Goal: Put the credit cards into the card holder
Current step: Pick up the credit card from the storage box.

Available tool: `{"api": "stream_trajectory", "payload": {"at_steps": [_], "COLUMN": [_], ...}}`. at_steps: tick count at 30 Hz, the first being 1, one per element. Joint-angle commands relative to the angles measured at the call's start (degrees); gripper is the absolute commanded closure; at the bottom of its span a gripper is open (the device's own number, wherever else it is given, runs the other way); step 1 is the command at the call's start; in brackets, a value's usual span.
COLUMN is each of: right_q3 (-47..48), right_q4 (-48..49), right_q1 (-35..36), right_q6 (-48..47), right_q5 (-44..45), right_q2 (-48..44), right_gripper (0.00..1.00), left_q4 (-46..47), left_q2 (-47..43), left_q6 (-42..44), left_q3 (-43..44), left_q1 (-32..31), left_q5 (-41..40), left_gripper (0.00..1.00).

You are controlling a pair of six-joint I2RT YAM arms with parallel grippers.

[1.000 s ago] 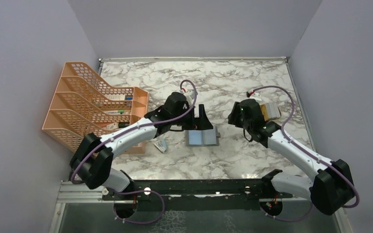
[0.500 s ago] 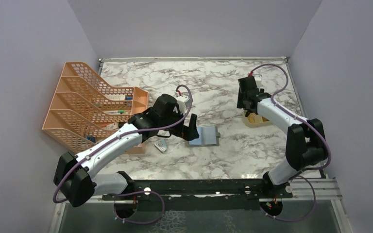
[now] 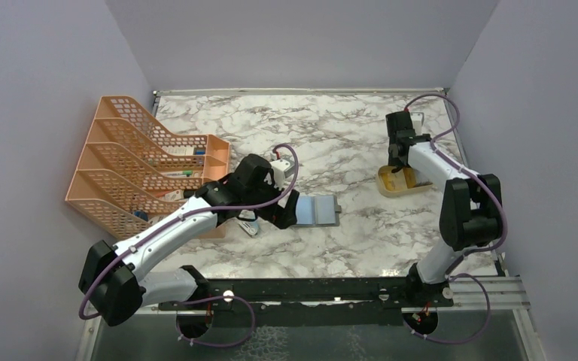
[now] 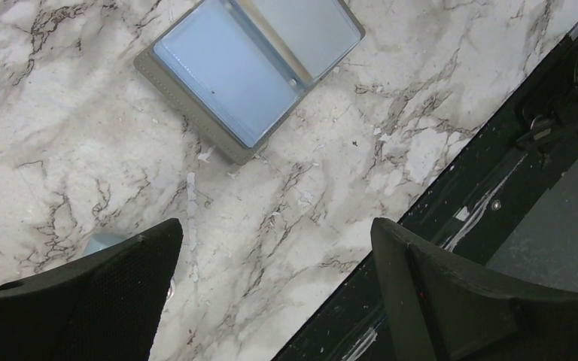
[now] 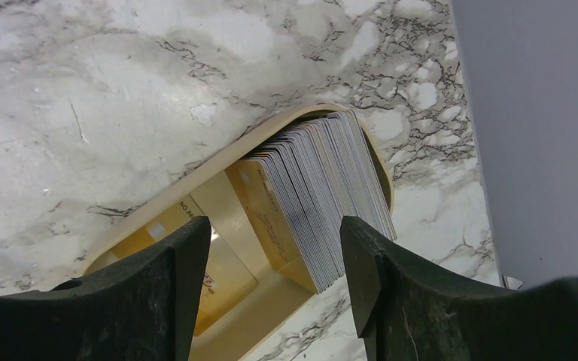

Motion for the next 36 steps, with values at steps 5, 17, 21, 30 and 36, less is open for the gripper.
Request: {"api": "stream_trajectory", "payload": {"at_steps": [5, 17, 21, 30, 36], "right_q3": [0.92, 0.27, 0.75, 2.03, 2.22], "right_q4": [-0.25, 0.59, -0.83, -2.89, -2.10], "right_q1": [-1.83, -3.09, -3.09, -3.09, -3.09], "right_q6": [-4.94, -4.78, -3.85, -4.45, -5.93], "right_q5": [5.43, 5.20, 6.34, 8.56, 6.66], "right_q2": [3.44, 6.72, 6.53, 4.39, 3.92], "right_gripper": [0.37, 0.41, 0.44, 0.49, 0.66], "left_q4": [-0.64, -0.68, -0.69, -0.56, -0.58], "left_q2": [-2.20, -2.75, -2.85, -2.58, -1.64], "left_q6": [1.55, 1.65, 1.65, 1.47, 1.39], "left_q3": [-0.78, -0.99, -1.02, -1.32, -1.37], "left_q1": [0.27, 0.36, 0.33, 0.35, 0.44], "left_q5": [-3.55, -4.33, -4.57, -3.77, -3.17], "left_gripper": [0.01, 0.01, 0.01, 0.01, 0.01]}}
